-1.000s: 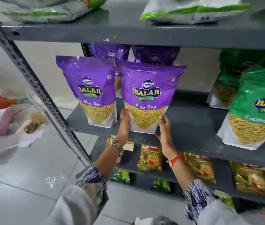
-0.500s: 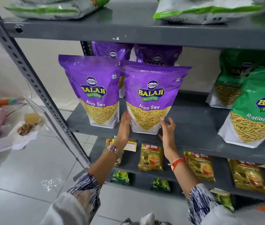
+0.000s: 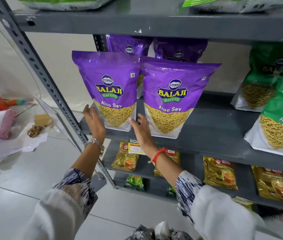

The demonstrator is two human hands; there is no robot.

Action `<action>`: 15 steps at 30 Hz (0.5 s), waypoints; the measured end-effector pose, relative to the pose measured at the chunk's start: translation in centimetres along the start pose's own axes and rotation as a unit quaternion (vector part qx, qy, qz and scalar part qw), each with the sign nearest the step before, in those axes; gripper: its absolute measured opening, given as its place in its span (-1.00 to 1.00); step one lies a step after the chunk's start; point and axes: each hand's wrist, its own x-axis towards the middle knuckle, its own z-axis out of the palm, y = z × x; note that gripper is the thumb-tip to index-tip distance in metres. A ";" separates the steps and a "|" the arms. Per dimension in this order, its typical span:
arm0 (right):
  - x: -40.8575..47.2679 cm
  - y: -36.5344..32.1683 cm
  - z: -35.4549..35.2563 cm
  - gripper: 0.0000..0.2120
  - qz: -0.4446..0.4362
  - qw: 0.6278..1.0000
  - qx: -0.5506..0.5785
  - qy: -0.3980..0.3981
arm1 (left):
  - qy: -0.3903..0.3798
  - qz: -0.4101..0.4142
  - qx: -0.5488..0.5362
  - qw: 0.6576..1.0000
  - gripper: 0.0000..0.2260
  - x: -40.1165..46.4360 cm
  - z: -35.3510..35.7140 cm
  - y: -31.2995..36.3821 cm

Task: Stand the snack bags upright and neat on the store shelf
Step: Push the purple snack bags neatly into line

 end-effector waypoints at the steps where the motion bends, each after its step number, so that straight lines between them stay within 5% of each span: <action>1: 0.6 -0.2 0.5 -0.39 0.024 1.000 -0.005 -0.001 | -0.030 -0.029 -0.005 0.999 -0.56 0.6 0.0 -0.1; 4: 1.7 -0.7 1.6 -0.15 0.061 0.998 0.013 -0.003 | -0.105 -0.123 -0.012 0.987 -0.31 1.6 -0.3 -0.9; 7: 2.4 -0.5 2.0 -0.05 0.074 0.996 0.039 -0.027 | -0.130 -0.113 0.001 0.985 -0.37 0.7 -0.5 -1.0; 15: 2.3 -0.6 1.8 -0.31 0.033 0.998 0.054 -0.011 | -0.126 -0.076 -0.016 0.989 -0.42 0.3 -0.3 -0.5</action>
